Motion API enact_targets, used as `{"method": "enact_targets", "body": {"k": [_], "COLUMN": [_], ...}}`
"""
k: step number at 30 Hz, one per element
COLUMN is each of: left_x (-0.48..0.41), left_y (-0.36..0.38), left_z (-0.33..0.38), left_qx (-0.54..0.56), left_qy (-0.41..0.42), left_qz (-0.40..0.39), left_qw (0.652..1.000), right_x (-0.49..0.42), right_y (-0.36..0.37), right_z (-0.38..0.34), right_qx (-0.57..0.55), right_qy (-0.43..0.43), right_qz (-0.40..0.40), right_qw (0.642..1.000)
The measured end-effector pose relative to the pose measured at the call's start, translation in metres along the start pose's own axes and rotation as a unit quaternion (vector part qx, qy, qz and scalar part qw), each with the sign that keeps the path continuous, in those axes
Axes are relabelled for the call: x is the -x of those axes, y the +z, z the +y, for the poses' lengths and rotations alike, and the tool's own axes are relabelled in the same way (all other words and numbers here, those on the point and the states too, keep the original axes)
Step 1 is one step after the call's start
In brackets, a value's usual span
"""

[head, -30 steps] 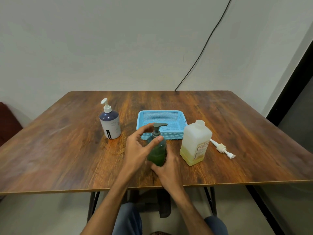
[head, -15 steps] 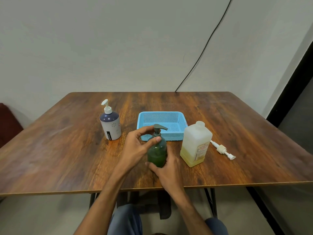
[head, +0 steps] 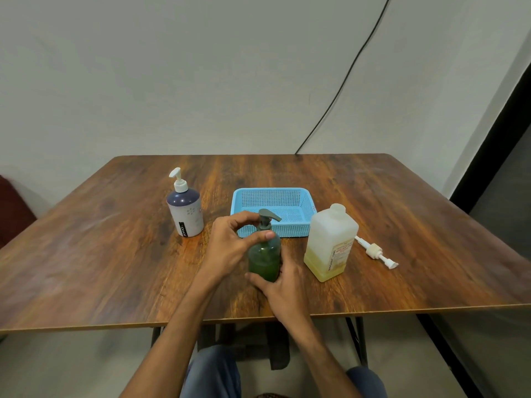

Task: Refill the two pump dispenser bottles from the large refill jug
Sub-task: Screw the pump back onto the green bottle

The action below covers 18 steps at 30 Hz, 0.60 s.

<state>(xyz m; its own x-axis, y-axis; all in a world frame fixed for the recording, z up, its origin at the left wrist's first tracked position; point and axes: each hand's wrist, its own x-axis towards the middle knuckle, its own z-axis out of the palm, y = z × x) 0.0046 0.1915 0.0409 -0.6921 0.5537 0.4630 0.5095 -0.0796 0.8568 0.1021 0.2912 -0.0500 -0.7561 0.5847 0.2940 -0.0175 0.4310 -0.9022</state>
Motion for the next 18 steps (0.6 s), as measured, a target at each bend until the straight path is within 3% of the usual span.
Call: {"method": "enact_targets", "body": {"k": [4,11,18], "left_x": [-0.002,0.015,0.007], "left_y": [-0.002,0.017,0.005], "left_z": [-0.001,-0.007,-0.012], "left_qx": [0.006,-0.003,0.002], "left_qy": [-0.014,0.0,-0.001], "left_qz": [-0.023,0.087,0.044], "left_qw": [1.0,0.996,0.999], "right_x": [0.0,0.001,0.001], "right_y": [-0.001,-0.003,-0.001], "right_z": [0.0,-0.003,-0.004], "right_qx": [-0.001,0.002,0.02], "right_qy": [0.005,0.007,0.011], "right_qz": [-0.005,0.002,0.009], "right_qw": [1.0,1.0,1.0]}}
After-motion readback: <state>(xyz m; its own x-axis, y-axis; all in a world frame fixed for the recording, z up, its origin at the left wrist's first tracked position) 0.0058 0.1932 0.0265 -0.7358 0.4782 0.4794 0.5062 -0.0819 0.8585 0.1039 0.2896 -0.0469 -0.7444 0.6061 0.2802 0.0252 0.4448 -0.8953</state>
